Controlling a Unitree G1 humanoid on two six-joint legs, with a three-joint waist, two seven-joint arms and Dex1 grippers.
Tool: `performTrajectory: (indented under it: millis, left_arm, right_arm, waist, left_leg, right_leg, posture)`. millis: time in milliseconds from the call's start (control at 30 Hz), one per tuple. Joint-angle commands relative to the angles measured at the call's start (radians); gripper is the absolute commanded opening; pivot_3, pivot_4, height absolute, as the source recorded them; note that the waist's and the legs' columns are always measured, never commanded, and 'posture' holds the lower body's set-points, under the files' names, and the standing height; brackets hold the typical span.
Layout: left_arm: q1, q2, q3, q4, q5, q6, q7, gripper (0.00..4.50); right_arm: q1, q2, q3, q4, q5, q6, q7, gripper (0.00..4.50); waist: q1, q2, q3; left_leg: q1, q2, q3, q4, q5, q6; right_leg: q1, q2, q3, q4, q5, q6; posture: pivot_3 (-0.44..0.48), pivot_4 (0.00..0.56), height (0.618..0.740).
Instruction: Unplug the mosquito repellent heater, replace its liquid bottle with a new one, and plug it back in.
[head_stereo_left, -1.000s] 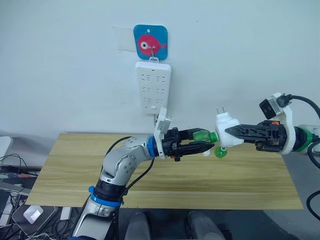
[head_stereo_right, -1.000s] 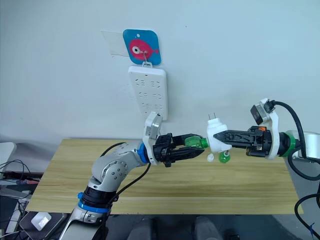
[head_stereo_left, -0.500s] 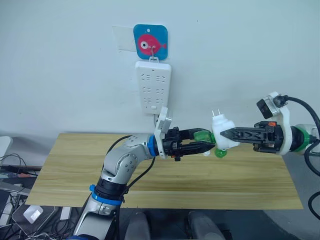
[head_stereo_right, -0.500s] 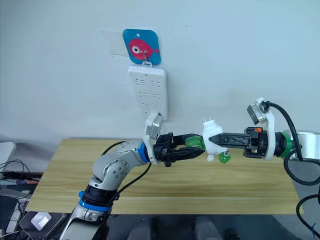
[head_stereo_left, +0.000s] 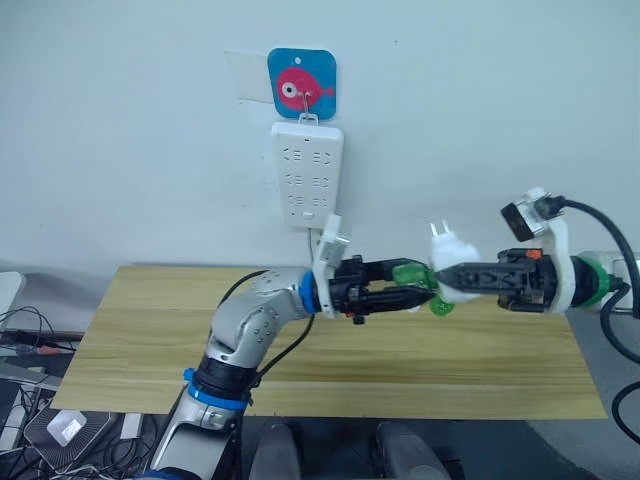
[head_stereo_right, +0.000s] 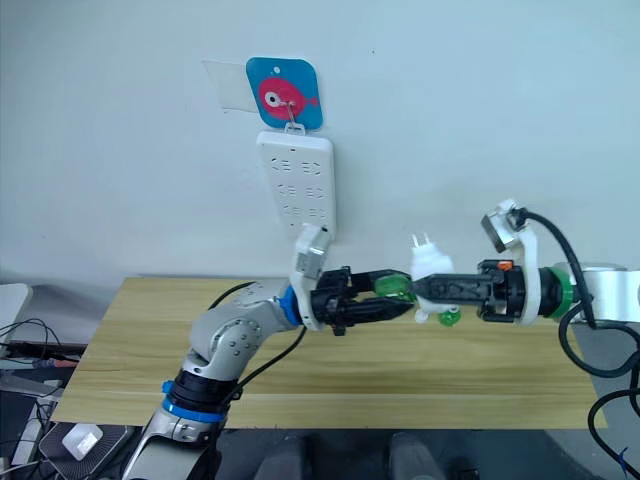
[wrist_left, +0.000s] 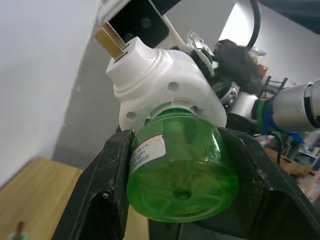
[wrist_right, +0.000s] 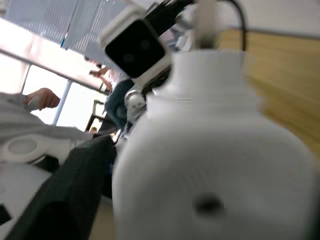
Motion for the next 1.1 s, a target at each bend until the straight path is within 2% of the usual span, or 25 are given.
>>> performTrajectory:
  millis: [33,300,567,767,933,1033,1100]
  left_arm:
    - [-0.008,-0.003,0.001,-0.015,-0.002,-0.012,0.003,2.26]
    - [-0.018,-0.019,0.021,-0.015,-0.034,0.016,0.015,2.26]
    - [-0.029,-0.031,0.069,-0.037,-0.126,0.095,0.057,2.26]
    - [-0.04,-0.035,0.106,-0.026,-0.156,0.116,0.09,2.26]
    - [-0.052,-0.034,0.134,-0.019,-0.184,0.138,0.104,2.26]
    - [-0.051,-0.028,0.146,-0.025,-0.215,0.167,0.108,2.26]
    - [-0.045,-0.019,0.148,-0.033,-0.224,0.181,0.104,2.26]
  right_arm:
    - [-0.014,-0.018,-0.025,-0.019,0.036,-0.016,0.026,4.49]
    - [0.003,-0.031,-0.008,-0.021,0.036,-0.002,0.052,4.49]
    - [0.025,-0.019,0.018,-0.027,0.036,-0.005,0.08,4.49]
    - [0.071,-0.059,0.015,-0.063,0.036,0.003,0.127,4.49]
    - [0.214,-0.184,-0.059,-0.12,0.036,0.027,0.178,4.49]
    - [0.285,-0.221,-0.146,-0.105,-0.068,0.025,0.202,4.49]
    - [0.27,-0.225,-0.166,-0.01,-0.167,0.008,0.236,4.32]
  waist:
    - [0.0,0.0,0.0]
    - [0.0,0.0,0.0]
    - [0.0,0.0,0.0]
    - [0.001,-0.001,0.001]
    - [0.007,-0.001,0.002]
    - [0.009,-0.002,0.002]
    - [0.005,-0.002,0.003]
  left_leg:
    - [0.0,0.0,0.0,0.0,0.0,0.0]
    - [0.0,0.0,0.0,0.0,0.0,0.0]
    - [0.0,0.0,-0.001,0.0,0.0,0.0]
    - [0.0,0.0,-0.001,0.0,0.0,0.0]
    - [-0.001,0.0,-0.001,0.0,0.0,0.0]
    - [-0.001,-0.001,-0.001,0.0,0.0,0.0]
    - [0.0,-0.001,-0.001,0.001,0.0,0.0]
  right_leg:
    - [0.0,0.0,0.0,0.0,0.0,0.0]
    - [0.0,0.0,0.0,0.0,0.0,0.0]
    - [0.0,0.0,0.0,0.0,0.0,0.0]
    - [0.0,0.0,-0.001,0.0,0.0,0.0]
    - [0.0,0.0,-0.001,0.0,0.0,0.0]
    - [0.0,-0.001,-0.001,0.0,0.0,0.0]
    - [0.0,-0.001,-0.001,0.0,0.0,0.001]
  posture:
    - [-0.137,0.164,0.74]
    - [-0.14,0.169,0.74]
    - [-0.131,0.178,0.74]
    - [-0.127,0.182,0.74]
    - [-0.125,0.185,0.74]
    - [-0.134,0.185,0.74]
    - [-0.141,0.184,0.74]
